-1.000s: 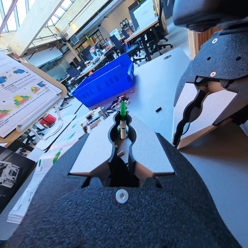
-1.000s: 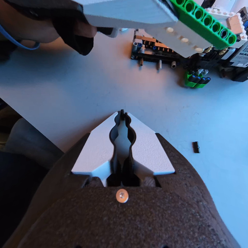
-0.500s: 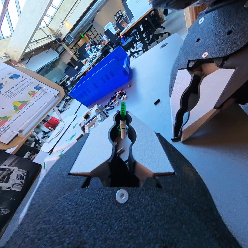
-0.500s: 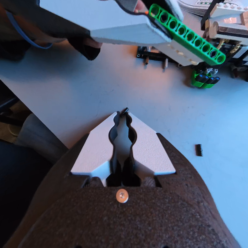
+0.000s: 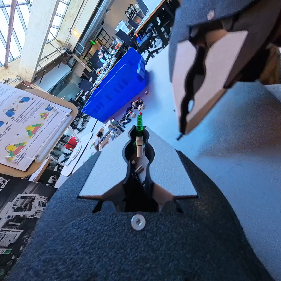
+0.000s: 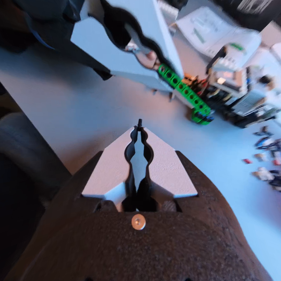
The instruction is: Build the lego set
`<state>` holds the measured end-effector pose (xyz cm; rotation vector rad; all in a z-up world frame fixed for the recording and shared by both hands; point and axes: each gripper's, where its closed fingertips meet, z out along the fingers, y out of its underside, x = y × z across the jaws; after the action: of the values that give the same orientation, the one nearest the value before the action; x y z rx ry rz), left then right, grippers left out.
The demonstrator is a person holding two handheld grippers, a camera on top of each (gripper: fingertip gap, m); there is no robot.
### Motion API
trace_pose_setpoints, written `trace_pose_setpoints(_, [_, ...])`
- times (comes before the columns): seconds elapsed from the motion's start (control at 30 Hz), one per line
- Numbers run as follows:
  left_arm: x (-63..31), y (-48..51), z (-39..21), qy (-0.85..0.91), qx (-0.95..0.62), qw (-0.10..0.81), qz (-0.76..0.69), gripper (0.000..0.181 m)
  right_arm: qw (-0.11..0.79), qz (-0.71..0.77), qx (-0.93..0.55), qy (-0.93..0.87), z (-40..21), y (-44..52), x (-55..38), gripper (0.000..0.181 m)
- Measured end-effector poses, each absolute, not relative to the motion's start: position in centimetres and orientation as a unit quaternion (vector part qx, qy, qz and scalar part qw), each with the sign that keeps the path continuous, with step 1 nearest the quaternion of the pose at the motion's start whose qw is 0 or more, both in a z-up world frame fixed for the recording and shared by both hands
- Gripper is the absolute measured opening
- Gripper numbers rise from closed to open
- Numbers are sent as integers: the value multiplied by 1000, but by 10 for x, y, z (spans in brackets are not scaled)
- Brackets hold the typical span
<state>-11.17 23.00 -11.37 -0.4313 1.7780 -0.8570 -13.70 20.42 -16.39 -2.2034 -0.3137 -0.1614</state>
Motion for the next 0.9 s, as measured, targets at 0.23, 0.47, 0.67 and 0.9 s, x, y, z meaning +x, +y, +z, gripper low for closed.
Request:
trace_pose_setpoints(0.23, [-107,234,-118,748,-208,524,-352,5,422,-279,-788,-350,-115,209,-109,3])
trace_pose_setpoints(0.47, [-100,248,-120,744,-199,583,-260,5,390,-50,-886,-248,-107,221,-115,3])
trace_pose_setpoints(0.67, [-100,247,-122,746,-174,607,-212,5,380,28,-911,-159,-110,226,-114,3])
trace_pose_setpoints(0.9, [-100,240,-130,756,-134,618,-170,5,350,18,-925,-149,-126,225,-111,3])
